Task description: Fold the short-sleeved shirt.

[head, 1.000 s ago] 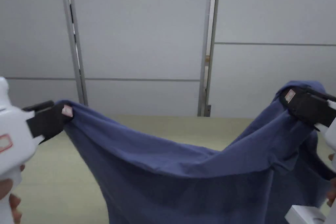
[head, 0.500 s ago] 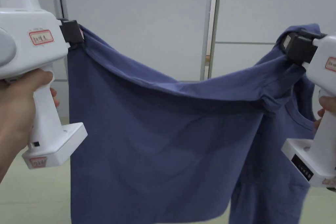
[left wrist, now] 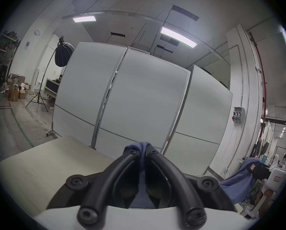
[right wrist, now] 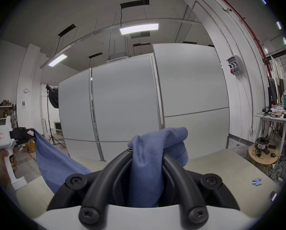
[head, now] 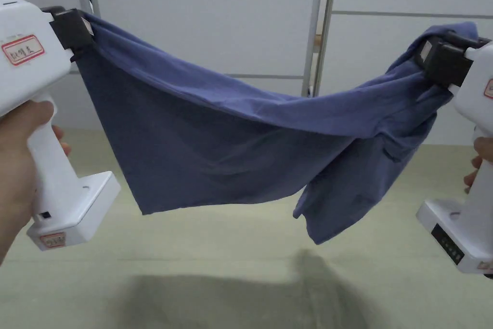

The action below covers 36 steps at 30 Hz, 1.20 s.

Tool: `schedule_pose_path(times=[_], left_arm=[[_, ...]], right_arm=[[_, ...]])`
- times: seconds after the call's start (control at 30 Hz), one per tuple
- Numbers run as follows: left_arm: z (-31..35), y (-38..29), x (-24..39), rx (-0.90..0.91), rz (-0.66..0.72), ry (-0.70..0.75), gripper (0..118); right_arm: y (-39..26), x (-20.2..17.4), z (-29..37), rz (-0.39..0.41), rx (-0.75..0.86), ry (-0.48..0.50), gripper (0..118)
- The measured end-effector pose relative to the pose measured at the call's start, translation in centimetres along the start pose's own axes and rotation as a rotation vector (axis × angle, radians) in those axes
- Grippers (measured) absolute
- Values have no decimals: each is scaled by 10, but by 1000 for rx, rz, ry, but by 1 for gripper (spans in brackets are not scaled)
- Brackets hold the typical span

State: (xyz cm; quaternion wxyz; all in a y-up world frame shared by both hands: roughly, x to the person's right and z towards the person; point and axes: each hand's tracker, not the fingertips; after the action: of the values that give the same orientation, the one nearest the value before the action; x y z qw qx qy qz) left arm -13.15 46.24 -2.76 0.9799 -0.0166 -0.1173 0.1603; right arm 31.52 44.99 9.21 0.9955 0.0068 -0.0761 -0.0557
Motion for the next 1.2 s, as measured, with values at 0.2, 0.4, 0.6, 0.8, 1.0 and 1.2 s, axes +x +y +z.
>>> schedule_pose_path(times=[0.2, 0.4, 0.6, 0.8, 1.0, 1.2], left_arm=[[48, -38, -28, -68, -8, 36, 5], [127, -110, -61, -280, -2, 136, 5], [213, -167, -91, -514, 19, 216, 5], [261, -216, -111, -790, 7, 258, 5], [243, -283, -145, -1168, -116, 329, 5], [227, -334, -148, -1280, 224, 45, 5]], right_arm=[[-49, -12, 32, -10, -133, 52, 11], [-125, -19, 95, -96, -352, 63, 11], [-199, -22, 174, -135, -599, 20, 11], [-266, -17, 227, -167, -903, -28, 11], [-339, -13, 225, -160, -1232, -73, 11], [-359, -12, 213, -153, -1305, -126, 12]])
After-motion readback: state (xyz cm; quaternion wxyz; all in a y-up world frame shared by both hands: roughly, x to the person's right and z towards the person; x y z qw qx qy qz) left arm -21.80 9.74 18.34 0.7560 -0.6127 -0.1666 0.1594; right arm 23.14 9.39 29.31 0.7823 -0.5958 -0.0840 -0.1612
